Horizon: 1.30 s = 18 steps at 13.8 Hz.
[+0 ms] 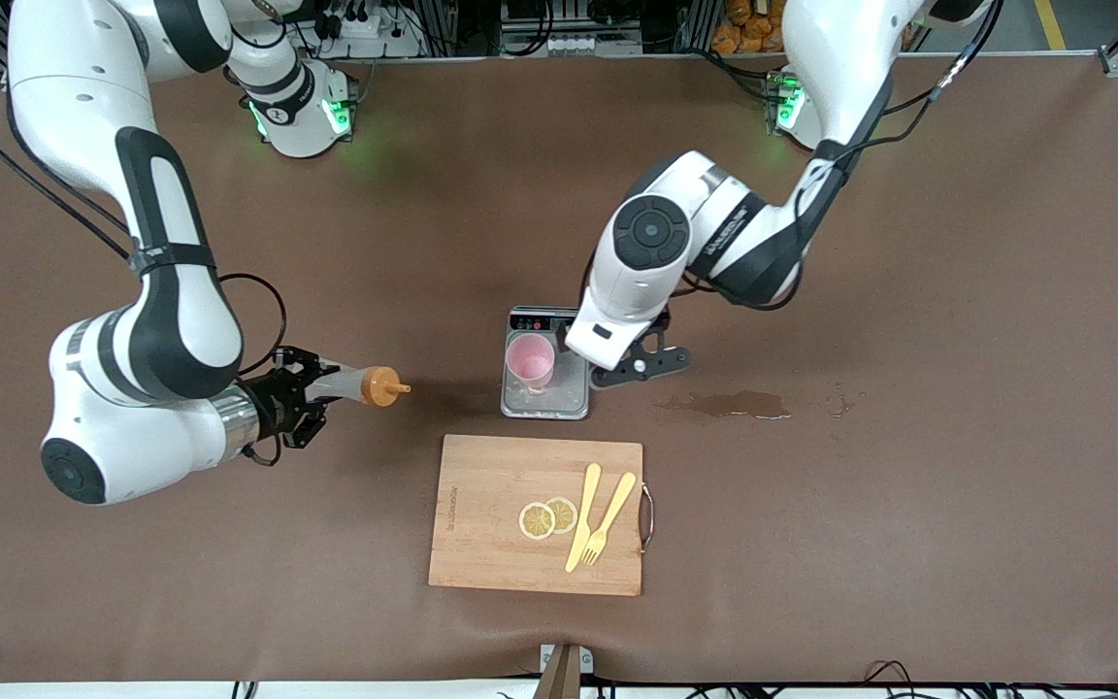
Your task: Add sauce to pink cup with both arms
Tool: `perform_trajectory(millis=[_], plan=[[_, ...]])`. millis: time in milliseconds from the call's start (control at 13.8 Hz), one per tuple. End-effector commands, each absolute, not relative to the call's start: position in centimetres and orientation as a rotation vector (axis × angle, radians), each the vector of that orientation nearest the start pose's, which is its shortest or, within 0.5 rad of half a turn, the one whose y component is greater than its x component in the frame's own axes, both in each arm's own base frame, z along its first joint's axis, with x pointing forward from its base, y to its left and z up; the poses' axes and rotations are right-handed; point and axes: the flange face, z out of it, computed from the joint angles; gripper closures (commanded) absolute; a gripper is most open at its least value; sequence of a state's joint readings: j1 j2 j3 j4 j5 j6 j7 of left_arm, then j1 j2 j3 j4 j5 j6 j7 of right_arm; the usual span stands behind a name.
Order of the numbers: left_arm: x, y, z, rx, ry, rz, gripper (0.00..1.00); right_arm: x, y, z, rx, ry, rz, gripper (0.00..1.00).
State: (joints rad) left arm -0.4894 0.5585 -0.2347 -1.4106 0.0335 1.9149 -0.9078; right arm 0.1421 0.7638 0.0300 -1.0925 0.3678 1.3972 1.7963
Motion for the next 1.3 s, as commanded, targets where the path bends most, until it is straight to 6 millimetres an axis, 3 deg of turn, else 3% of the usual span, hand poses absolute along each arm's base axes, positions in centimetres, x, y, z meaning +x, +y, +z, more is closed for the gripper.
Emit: perform_trajectory(millis=[0, 290, 507, 579, 941, 1086, 1231], plan=[[56.0, -38.5, 41.4, -3.129, -0.213, 0.248, 0.00, 67.7, 18.1, 37.3, -2.153, 2.411, 0.858, 0.68], [57.0, -29.8, 44.6, -3.118, -0.124, 0.267, 0.00, 66.4, 22.2, 37.1, -2.188, 2.504, 0.751, 0.69], [59.0, -24.8, 45.2, -3.148, -0.098, 0.272, 0.00, 65.3, 25.1, 37.0, -2.221, 2.558, 0.670, 0.69], [59.0, -24.6, 45.0, -3.147, -0.080, 0.278, 0.00, 64.8, 26.3, 37.0, -2.235, 2.569, 0.646, 0.70], [58.2, -22.8, 49.3, -3.161, -0.067, 0.201, 0.00, 62.7, 30.6, 36.6, -2.322, 2.613, 0.467, 0.72], [58.6, -19.5, 50.2, -3.155, -0.029, 0.216, 0.00, 62.2, 31.3, 36.3, -2.333, 2.666, 0.364, 0.73], [58.2, -17.7, 50.3, -3.152, 0.026, 0.230, 0.00, 61.4, 32.1, 35.9, -2.408, 2.680, 0.235, 0.73]])
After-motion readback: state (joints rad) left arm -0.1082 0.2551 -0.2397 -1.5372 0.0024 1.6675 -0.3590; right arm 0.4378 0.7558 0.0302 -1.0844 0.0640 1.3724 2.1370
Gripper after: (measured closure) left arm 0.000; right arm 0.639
